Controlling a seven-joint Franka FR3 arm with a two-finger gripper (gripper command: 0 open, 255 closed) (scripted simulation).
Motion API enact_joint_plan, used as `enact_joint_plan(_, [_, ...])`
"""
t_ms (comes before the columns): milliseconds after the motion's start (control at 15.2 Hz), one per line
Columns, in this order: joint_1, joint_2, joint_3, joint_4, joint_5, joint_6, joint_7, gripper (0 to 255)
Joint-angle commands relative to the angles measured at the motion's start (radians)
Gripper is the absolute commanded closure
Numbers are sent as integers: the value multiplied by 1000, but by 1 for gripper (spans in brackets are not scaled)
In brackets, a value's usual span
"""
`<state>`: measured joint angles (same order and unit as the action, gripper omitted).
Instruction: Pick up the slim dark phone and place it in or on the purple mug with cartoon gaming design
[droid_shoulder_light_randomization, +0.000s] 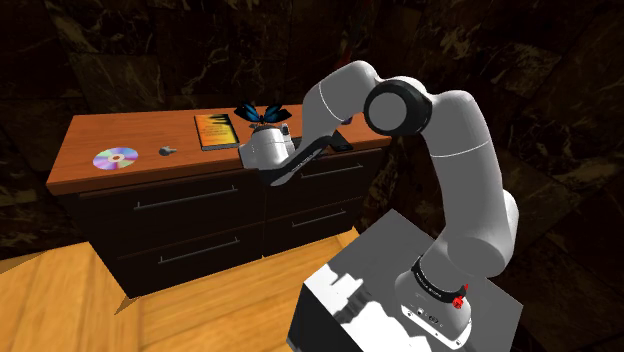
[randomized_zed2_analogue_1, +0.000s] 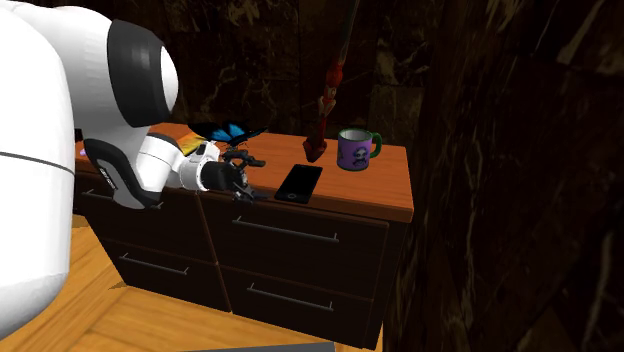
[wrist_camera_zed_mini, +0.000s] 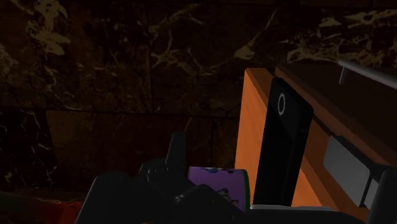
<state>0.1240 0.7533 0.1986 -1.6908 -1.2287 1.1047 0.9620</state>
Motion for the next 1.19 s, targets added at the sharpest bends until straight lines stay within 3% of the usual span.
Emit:
enact_joint_plan(0, [-88, 19, -24, -30, 1, 112, 24, 0])
enact_joint_plan(66, [-83, 18, -30, -30, 4, 115, 23, 0])
enact_joint_plan(132, [-76, 25, -29, -14, 5, 107, 17, 255])
enact_joint_plan(198, [-89, 14, -31, -54, 8, 126, 42, 255])
enact_joint_plan(264, [-84, 51, -35, -10, 1, 123, 34, 255])
enact_joint_plan(462, [-88, 10, -29, -65, 12, 125, 50, 255])
enact_joint_plan(660, [-97, 2, -37, -50, -6, 130, 21, 255])
enact_joint_plan(726, [-14, -42, -10, -55, 7, 106, 22, 255])
enact_joint_plan(792, [-14, -42, -10, -55, 7, 106, 22, 0])
enact_joint_plan(924, [-1, 31, -29, -13, 47, 53, 150, 0])
enact_joint_plan(1122, [-21, 34, -29, -27, 45, 53, 185, 0])
